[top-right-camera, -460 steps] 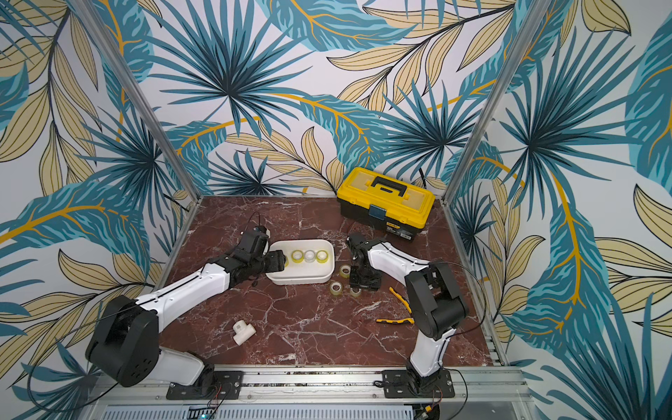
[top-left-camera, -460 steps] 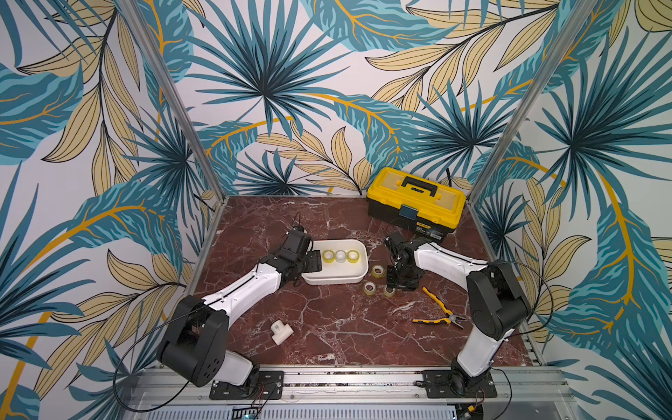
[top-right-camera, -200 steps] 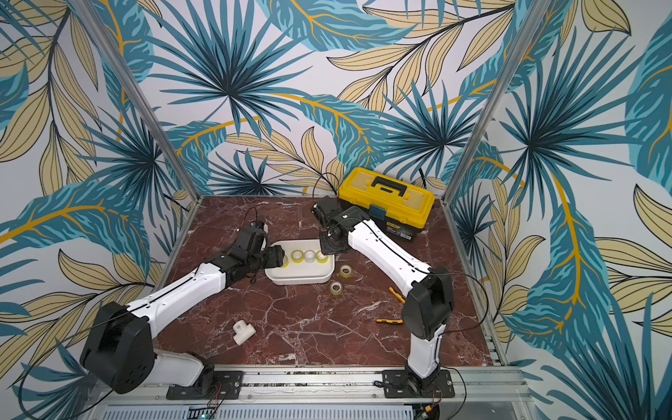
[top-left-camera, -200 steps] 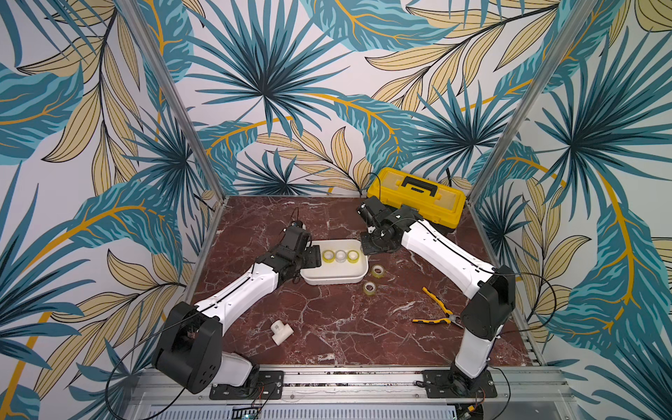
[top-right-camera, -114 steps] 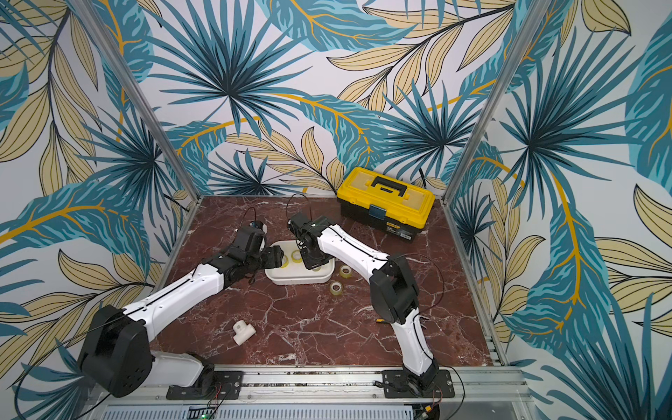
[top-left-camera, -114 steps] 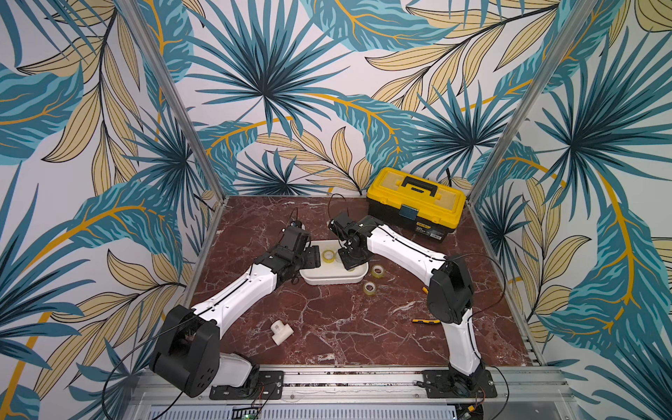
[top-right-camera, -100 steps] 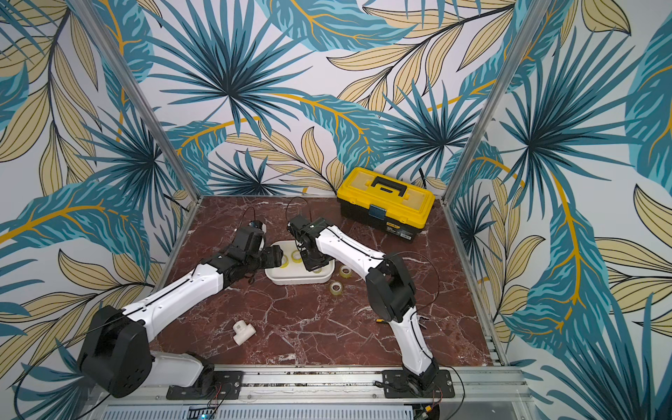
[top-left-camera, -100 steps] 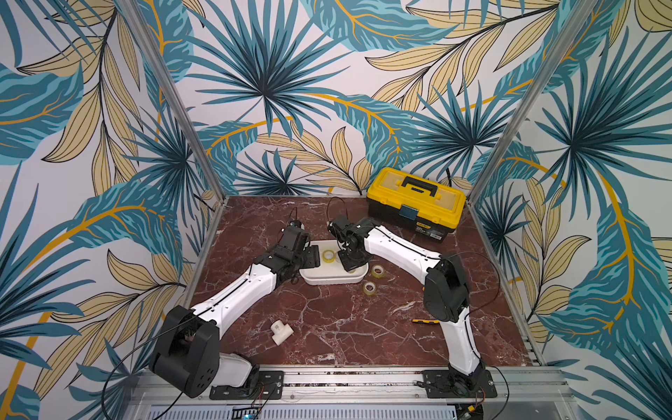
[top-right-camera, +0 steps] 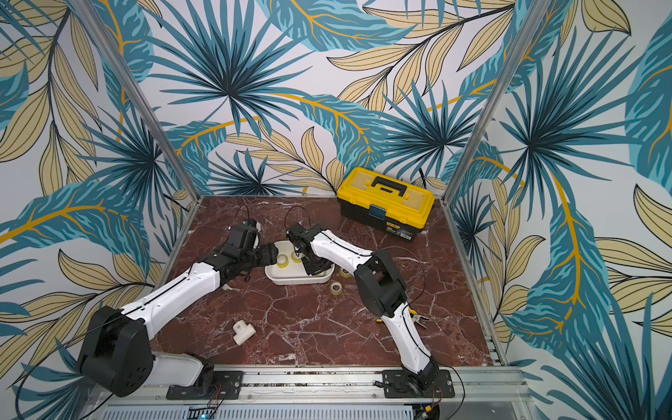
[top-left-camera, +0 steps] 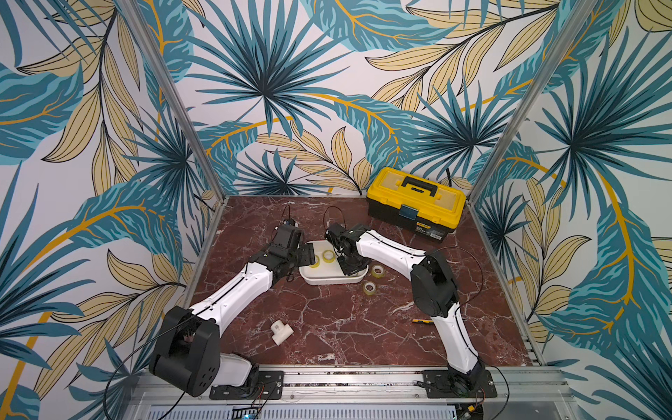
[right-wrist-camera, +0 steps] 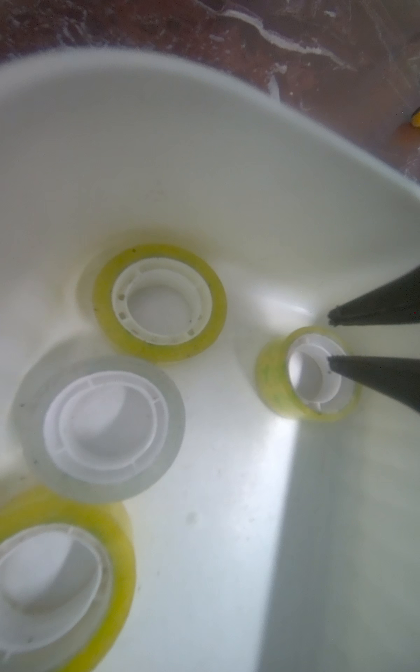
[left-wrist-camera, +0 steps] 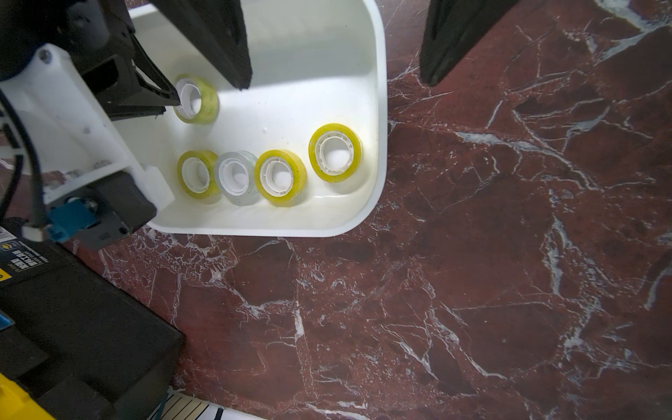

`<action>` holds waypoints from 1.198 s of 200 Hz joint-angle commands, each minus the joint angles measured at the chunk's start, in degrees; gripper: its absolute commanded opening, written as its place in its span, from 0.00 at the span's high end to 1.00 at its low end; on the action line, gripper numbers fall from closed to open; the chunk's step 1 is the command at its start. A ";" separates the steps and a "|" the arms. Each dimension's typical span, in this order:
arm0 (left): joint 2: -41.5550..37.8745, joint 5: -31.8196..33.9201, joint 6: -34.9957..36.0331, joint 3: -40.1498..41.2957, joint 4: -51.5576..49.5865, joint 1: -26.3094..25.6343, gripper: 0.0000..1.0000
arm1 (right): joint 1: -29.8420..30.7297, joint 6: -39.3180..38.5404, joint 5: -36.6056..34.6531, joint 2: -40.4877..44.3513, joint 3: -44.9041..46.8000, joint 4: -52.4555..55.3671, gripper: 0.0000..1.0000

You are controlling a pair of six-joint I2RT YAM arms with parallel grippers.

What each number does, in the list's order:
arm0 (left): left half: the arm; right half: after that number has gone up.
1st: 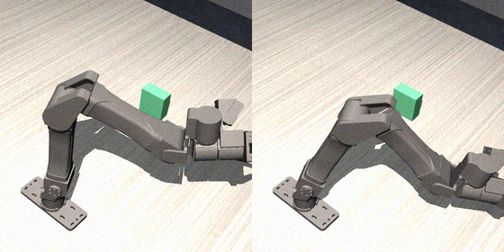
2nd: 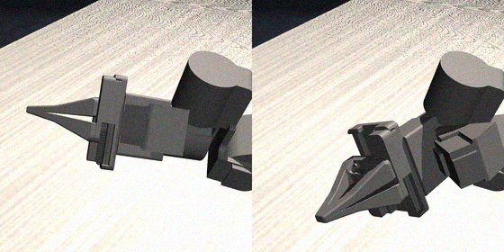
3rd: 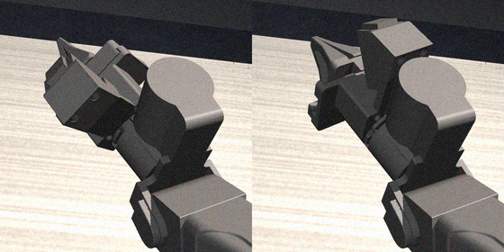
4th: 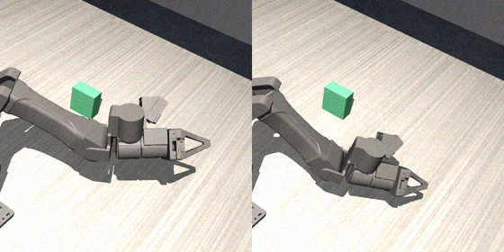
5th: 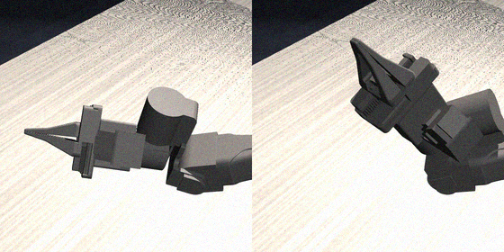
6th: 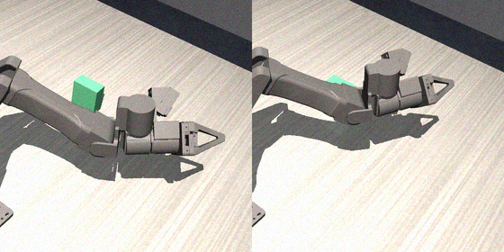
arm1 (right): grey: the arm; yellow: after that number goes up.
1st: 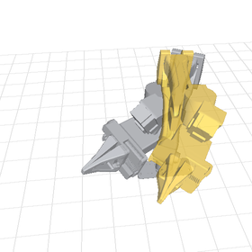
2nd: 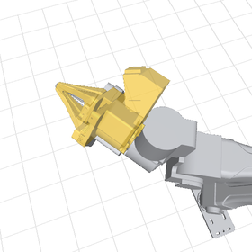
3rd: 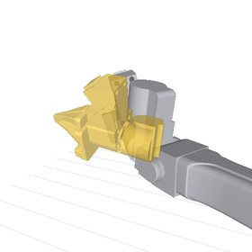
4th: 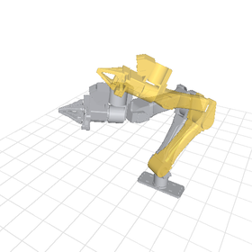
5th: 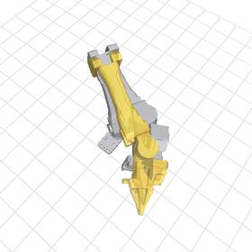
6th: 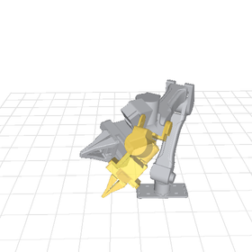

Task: Put the transparent tape into the storage box
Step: Place the tape in the storage box, then pick up the tape at the center of the board.

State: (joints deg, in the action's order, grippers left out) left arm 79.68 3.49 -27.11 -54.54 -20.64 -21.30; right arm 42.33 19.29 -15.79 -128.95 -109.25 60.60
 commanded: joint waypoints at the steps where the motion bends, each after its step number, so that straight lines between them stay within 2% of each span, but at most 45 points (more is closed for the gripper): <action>1: -0.59 -1.09 1.19 -0.21 -0.23 0.80 0.22 | 0.05 0.66 -1.78 -0.71 0.62 0.22 0.76; 64: -0.84 -1.64 1.34 0.07 0.17 1.11 0.21 | 0.07 1.05 -1.52 3.10 -2.15 1.45 0.74; 110: -1.46 -1.94 1.78 0.27 0.90 1.09 0.21 | -1.70 3.97 -3.56 11.32 -2.63 4.57 0.59; 132: -1.83 -1.71 1.98 0.23 1.00 1.11 0.18 | -5.14 7.18 -2.14 15.97 1.98 4.84 0.53; 168: -1.67 -2.03 2.06 0.43 1.27 1.16 0.15 | -11.65 10.36 2.26 19.45 12.95 1.20 0.52; 189: -1.48 -2.08 1.89 0.49 0.80 1.13 0.11 | -14.51 11.90 7.25 19.36 18.23 -3.80 0.52; 239: -1.06 -2.34 1.71 0.84 0.11 1.17 0.07 | -16.49 14.70 12.51 15.61 23.37 -12.38 0.51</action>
State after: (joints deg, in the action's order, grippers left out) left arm 79.40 1.61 -25.80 -54.48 -20.38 -20.51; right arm 26.11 31.29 -7.53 -112.03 -87.92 53.98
